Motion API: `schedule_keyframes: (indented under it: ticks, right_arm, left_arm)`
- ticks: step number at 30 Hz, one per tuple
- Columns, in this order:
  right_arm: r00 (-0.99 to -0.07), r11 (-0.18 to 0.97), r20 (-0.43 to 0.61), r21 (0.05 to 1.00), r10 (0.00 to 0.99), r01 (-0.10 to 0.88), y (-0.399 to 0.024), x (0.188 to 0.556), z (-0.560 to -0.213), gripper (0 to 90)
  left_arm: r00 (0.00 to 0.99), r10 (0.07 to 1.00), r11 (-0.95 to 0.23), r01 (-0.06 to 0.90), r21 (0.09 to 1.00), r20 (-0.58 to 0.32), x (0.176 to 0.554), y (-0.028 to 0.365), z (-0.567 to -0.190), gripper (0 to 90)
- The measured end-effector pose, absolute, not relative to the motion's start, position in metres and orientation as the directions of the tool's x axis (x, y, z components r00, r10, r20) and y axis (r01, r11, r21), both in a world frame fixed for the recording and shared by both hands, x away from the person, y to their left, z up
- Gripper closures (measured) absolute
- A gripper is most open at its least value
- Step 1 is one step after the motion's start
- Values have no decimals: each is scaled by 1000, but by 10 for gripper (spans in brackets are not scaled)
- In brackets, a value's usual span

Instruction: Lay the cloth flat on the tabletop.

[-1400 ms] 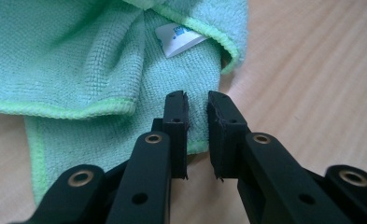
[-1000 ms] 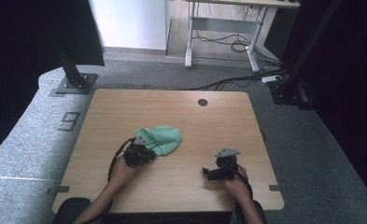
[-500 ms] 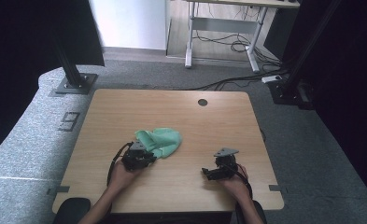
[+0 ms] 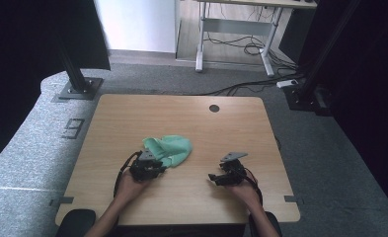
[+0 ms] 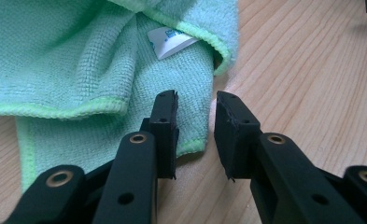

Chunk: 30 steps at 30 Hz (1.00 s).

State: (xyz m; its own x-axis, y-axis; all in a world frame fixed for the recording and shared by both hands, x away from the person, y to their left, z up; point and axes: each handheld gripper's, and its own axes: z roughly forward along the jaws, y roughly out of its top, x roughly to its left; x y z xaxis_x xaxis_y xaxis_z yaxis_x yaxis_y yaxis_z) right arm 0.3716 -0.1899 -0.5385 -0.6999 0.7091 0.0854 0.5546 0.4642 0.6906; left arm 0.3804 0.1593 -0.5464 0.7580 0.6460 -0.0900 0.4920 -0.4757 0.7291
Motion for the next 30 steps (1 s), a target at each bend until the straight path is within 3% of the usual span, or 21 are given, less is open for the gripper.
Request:
schedule_keyframes:
  ticks: [23, 30]
  right_arm:
    - [-810, 522, 86, 724, 580, 450, -117, 398, -520, 504]
    - [-831, 534, 90, 727, 549, 431, -94, 405, -518, 518]
  left_arm:
    - [759, 642, -466, 503, 728, -113, 382, 161, -546, 671]
    - [759, 642, -467, 499, 730, -109, 381, 160, -546, 669]
